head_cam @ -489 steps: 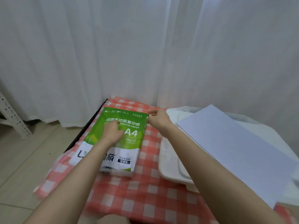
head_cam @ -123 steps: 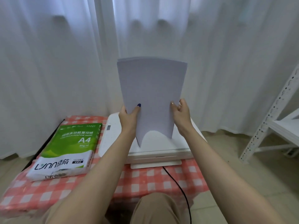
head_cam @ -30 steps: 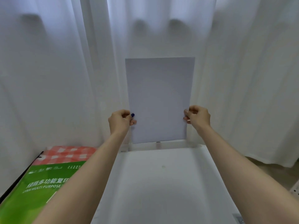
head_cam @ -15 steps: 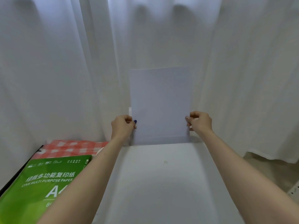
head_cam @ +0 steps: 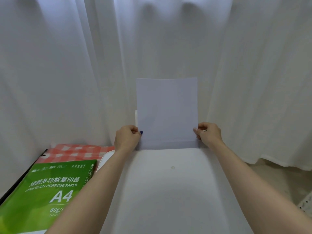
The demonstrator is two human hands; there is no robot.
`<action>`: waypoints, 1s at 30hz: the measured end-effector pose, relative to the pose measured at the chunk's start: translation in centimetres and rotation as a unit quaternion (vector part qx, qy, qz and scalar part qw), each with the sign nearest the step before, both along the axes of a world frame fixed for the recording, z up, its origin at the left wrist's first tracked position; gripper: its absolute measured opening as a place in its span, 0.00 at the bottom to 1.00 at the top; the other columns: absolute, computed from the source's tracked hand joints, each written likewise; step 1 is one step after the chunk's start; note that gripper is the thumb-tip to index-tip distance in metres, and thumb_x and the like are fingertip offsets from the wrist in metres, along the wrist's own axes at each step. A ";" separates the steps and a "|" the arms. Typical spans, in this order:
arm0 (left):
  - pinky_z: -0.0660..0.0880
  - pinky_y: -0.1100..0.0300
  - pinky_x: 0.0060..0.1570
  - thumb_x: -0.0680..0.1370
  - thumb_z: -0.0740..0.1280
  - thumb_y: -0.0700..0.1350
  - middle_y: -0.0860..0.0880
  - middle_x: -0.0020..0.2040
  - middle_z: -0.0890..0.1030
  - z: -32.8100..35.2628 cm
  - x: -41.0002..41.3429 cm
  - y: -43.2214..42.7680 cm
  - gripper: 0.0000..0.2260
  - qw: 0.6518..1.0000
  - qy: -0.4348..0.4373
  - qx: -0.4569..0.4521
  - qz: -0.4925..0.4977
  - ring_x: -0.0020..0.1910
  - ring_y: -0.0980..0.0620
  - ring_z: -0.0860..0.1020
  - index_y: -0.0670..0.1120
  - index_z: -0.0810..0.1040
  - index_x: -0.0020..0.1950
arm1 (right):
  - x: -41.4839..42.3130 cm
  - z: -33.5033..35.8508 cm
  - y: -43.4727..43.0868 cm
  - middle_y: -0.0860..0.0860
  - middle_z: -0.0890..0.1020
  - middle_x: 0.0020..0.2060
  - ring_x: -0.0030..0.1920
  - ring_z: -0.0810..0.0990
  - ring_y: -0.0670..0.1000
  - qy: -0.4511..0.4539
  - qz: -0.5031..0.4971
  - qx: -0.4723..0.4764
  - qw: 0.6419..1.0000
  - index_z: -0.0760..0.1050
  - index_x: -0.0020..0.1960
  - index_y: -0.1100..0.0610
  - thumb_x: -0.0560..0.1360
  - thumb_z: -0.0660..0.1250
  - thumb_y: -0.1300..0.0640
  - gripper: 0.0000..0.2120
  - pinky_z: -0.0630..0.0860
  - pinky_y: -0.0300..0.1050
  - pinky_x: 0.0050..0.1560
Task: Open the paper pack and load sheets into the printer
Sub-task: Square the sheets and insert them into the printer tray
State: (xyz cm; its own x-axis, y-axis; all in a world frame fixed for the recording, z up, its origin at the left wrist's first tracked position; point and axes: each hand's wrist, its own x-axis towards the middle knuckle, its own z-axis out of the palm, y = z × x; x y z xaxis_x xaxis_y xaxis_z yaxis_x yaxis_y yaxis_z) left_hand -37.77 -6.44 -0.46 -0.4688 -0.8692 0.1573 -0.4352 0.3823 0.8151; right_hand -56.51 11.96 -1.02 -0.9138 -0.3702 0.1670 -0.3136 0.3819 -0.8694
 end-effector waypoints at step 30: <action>0.70 0.58 0.39 0.74 0.64 0.48 0.45 0.42 0.82 -1.0 0.3 0.4 0.08 0.993 -0.083 -0.077 0.011 0.43 0.43 0.79 0.44 0.78 0.44 | 1.2 0.2 1.8 0.52 0.79 0.39 0.43 0.76 0.50 -0.045 0.004 0.071 0.996 0.82 0.45 0.63 0.72 0.70 0.57 0.08 0.68 0.39 0.45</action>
